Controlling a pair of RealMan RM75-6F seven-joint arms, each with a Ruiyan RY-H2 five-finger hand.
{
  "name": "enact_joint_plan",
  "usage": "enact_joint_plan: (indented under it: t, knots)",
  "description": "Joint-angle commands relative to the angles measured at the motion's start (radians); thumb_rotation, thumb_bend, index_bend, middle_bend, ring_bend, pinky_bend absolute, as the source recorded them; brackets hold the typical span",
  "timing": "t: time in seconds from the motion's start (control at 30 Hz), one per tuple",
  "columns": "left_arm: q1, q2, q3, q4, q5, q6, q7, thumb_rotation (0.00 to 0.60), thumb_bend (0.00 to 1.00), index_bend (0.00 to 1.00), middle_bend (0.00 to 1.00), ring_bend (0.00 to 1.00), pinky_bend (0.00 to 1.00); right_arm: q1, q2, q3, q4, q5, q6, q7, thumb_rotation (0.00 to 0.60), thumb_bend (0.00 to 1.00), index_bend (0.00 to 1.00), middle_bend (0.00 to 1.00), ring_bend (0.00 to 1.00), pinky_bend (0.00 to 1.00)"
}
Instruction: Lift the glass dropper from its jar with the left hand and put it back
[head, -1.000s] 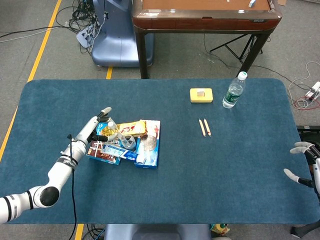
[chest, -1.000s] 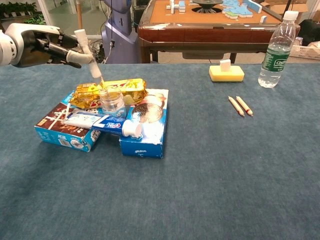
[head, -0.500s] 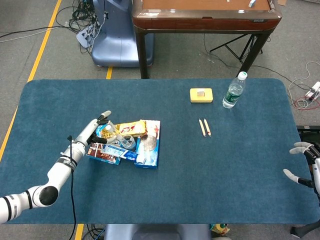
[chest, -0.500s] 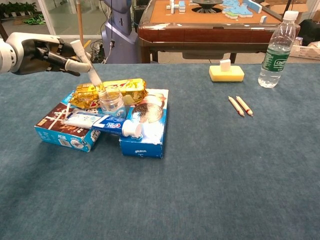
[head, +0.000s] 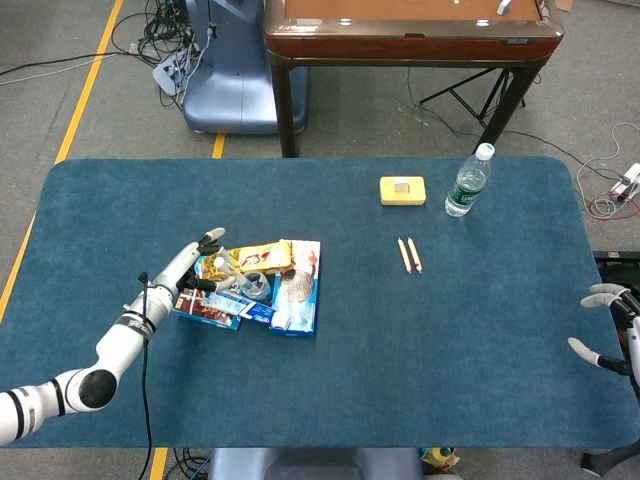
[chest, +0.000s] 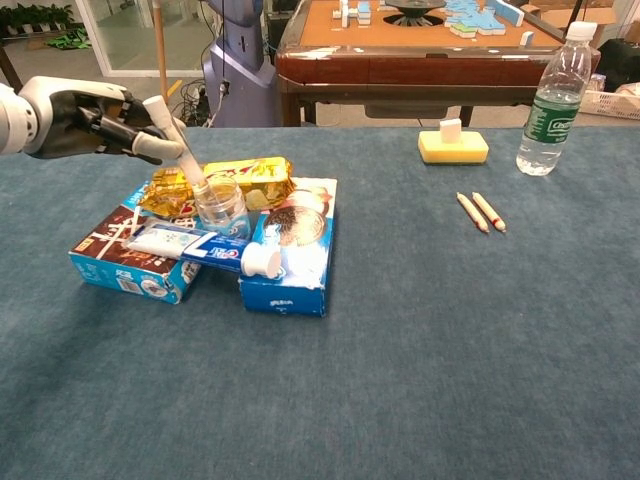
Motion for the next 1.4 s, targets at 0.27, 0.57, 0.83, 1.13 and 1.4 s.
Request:
enact_joint_plan:
  t: [0.27, 0.57, 0.83, 1.13, 1.4]
  knots:
    - [-0.015, -0.007, 0.007, -0.001, -0.012, -0.019, 0.011, 0.600, 0.30, 0.50, 0.00, 0.00, 0.09, -0.001, 0.001, 0.001, 0.000, 0.000, 0.002, 0.002, 0.600, 0.07, 0.44, 0.32, 0.21, 0.29]
    - [-0.029, -0.018, 0.016, 0.003, -0.022, -0.032, 0.019, 0.600, 0.30, 0.41, 0.00, 0.00, 0.09, -0.003, 0.003, 0.002, 0.000, 0.000, 0.006, 0.007, 0.600, 0.07, 0.44, 0.32, 0.21, 0.29]
    - [-0.033, -0.014, 0.021, -0.003, -0.028, -0.032, 0.026, 0.600, 0.30, 0.32, 0.00, 0.00, 0.09, -0.005, 0.006, 0.004, -0.001, -0.001, 0.011, 0.014, 0.600, 0.07, 0.44, 0.32, 0.21, 0.29]
    - [-0.020, 0.023, 0.018, -0.047, -0.030, 0.002, 0.035, 0.600, 0.30, 0.13, 0.00, 0.00, 0.09, -0.005, 0.006, 0.002, -0.002, -0.006, 0.011, 0.013, 0.600, 0.07, 0.44, 0.32, 0.21, 0.29]
    - [0.000, 0.065, 0.020, -0.090, -0.015, 0.051, 0.057, 0.600, 0.30, 0.07, 0.00, 0.00, 0.09, -0.003, 0.002, -0.001, -0.002, -0.008, 0.006, 0.004, 0.600, 0.07, 0.44, 0.32, 0.21, 0.29]
